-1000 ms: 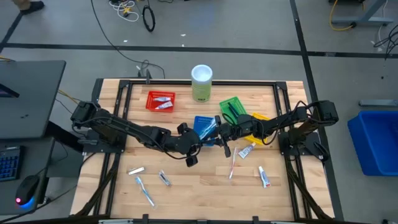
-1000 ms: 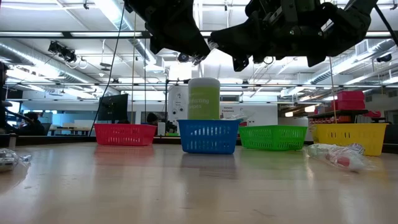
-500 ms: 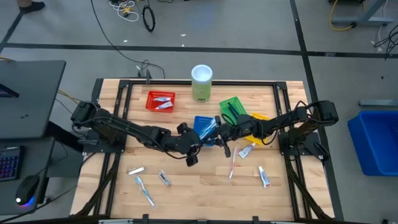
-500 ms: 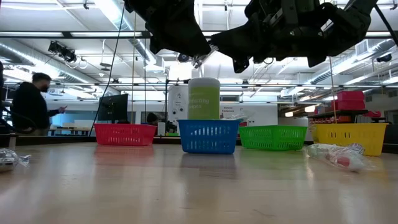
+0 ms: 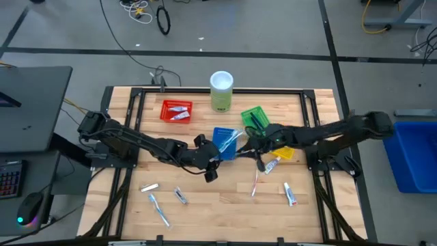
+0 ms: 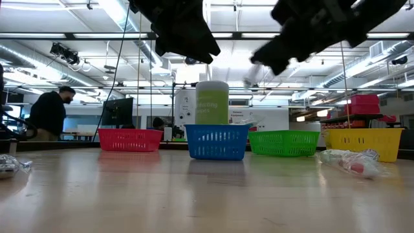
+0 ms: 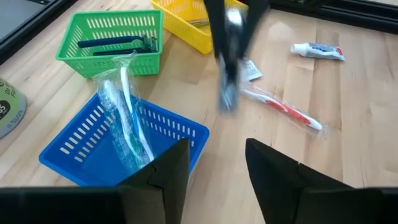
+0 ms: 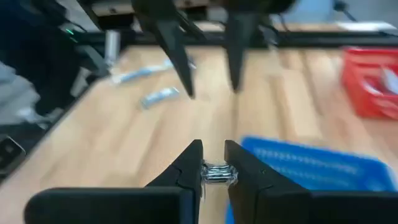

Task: Pick & Place Travel size toiletries
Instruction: Put the silver nail cutter into the yellow bin

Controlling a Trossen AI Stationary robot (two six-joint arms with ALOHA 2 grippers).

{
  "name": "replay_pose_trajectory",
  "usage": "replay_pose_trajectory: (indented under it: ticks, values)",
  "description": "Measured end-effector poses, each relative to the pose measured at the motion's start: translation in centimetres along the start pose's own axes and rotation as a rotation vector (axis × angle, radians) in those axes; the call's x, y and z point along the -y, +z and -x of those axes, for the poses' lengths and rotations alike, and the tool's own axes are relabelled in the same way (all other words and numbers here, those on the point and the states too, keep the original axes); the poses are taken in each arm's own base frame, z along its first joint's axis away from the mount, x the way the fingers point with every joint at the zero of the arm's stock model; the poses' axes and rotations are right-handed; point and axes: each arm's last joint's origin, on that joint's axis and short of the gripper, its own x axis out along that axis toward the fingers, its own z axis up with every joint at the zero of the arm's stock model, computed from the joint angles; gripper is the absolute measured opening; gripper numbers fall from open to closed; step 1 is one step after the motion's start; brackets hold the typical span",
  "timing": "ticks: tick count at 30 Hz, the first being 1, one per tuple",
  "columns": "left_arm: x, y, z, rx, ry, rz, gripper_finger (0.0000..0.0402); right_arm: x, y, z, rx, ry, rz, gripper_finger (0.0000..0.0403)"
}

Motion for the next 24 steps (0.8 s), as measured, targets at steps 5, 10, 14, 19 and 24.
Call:
replay_pose_trajectory:
  ticks: [5, 10, 14, 19, 24]
  values:
    - [0.0, 0.0, 0.0, -0.001, -0.001, 0.002, 0.0158, -0.3, -0.1, 5.3, -0.163, -0.250, -0.041, 0.0057]
    - [0.0, 0.0, 0.0, 0.000, -0.001, 0.002, 0.0156, -0.4, -1.4, 9.7, -0.264, -0.530, -0.251, 0.0058]
    - [0.0, 0.0, 0.0, 0.002, 0.005, 0.003, 0.0156, -0.3, -2.4, 11.7, -0.273, -0.749, -0.430, 0.0058]
    - [0.0, 0.0, 0.0, 0.003, 0.005, 0.019, 0.0156, -0.3, -3.8, 12.0, -0.323, -0.876, -0.602, 0.0059]
    - [0.0, 0.0, 0.0, 0.002, 0.005, 0.022, 0.0156, -0.2, -6.4, 10.8, -0.407, -0.895, -0.672, 0.0057]
